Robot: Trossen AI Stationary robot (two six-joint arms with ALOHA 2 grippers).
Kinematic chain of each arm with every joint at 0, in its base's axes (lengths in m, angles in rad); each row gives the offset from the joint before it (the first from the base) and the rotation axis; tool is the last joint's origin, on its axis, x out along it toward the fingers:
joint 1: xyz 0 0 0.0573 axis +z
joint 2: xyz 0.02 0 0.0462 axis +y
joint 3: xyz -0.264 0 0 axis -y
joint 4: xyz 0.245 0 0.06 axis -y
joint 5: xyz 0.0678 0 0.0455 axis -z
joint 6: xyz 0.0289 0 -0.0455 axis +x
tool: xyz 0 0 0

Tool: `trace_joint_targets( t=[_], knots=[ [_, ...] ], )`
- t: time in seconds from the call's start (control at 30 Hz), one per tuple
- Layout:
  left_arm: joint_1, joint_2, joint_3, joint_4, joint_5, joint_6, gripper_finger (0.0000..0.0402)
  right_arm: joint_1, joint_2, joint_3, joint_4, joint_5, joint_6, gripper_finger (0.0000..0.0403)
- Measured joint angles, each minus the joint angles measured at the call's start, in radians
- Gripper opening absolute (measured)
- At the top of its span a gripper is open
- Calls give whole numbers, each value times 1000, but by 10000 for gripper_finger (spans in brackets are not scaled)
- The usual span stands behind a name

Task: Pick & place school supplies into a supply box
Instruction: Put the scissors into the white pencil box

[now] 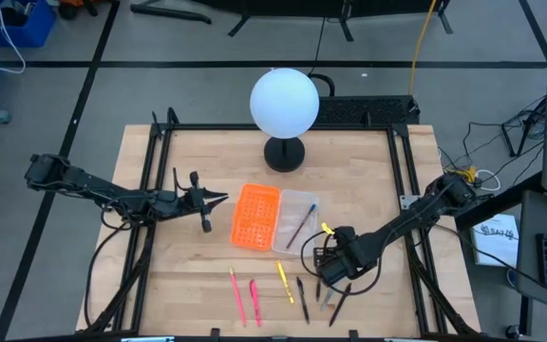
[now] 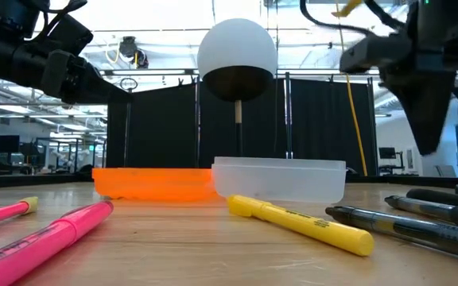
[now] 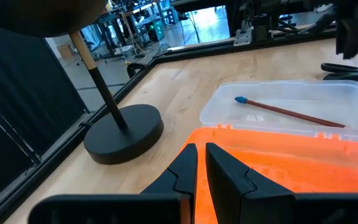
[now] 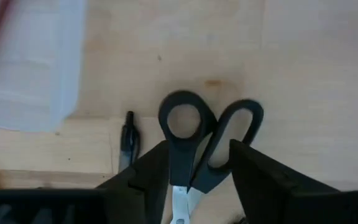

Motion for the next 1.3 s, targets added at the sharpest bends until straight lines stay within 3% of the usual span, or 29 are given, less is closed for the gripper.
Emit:
trace_joint_targets(
  t=[0.4, 0.8, 0.93, 1.2, 1.3],
  knots=[
    [0, 0, 0, 0, 0, -5, 42, -4, -1, -169, 184, -37, 11, 160],
    [0, 0, 0, -1, 0, -20, 42, -71, -5, -293, 236, -53, -256, 157],
    [0, 0, 0, -1, 0, -20, 42, -88, -8, -356, 303, -77, -293, 134],
    [0, 0, 0, -3, 0, -43, 42, -93, -14, -376, 280, -70, -291, 42],
    [0, 0, 0, -3, 0, -57, 42, -94, -29, -380, 278, -43, -291, 42]
  ],
)
